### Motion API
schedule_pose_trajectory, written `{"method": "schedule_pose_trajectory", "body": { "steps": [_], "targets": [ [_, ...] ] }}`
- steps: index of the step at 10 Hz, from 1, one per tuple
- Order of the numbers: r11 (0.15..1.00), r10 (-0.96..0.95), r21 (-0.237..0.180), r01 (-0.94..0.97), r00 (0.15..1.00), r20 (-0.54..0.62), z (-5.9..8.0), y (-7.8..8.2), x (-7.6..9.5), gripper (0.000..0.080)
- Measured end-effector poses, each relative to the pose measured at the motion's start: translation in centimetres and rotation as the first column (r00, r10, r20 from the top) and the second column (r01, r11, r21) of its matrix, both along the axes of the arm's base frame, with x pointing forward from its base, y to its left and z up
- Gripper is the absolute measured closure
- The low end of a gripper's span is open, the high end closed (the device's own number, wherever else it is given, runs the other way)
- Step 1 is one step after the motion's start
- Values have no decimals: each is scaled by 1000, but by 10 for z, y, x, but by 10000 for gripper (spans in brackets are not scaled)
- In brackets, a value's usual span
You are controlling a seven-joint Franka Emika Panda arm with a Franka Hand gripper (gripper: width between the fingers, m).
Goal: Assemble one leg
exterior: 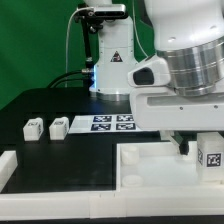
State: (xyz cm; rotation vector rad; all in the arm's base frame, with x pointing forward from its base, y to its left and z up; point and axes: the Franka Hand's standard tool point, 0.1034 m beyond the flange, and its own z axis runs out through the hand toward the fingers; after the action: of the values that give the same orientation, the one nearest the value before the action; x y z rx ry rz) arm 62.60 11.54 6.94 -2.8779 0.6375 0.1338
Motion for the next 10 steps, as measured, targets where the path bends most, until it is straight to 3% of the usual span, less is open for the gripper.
{"method": "schedule_pose_trajectory", "body": {
  "steps": [2, 3, 4, 5, 6, 7, 10],
  "targets": [
    [968, 251, -27, -250, 966, 65, 1, 2, 2, 151],
    [973, 229, -25, -228, 971, 61, 1, 2, 2, 151],
    [975, 224, -25, -223, 973, 60, 0, 2, 2, 235],
    [984, 177, -24, -176, 983, 50, 0, 2, 1, 372],
    [998, 61, -21, -60, 998, 28, 0, 3, 1, 372],
    [999, -23, -26, 23, 1000, 9, -2, -1, 0, 500],
    [937, -348, -21, 347, 936, -51, -3, -3, 1, 501]
  ]
}}
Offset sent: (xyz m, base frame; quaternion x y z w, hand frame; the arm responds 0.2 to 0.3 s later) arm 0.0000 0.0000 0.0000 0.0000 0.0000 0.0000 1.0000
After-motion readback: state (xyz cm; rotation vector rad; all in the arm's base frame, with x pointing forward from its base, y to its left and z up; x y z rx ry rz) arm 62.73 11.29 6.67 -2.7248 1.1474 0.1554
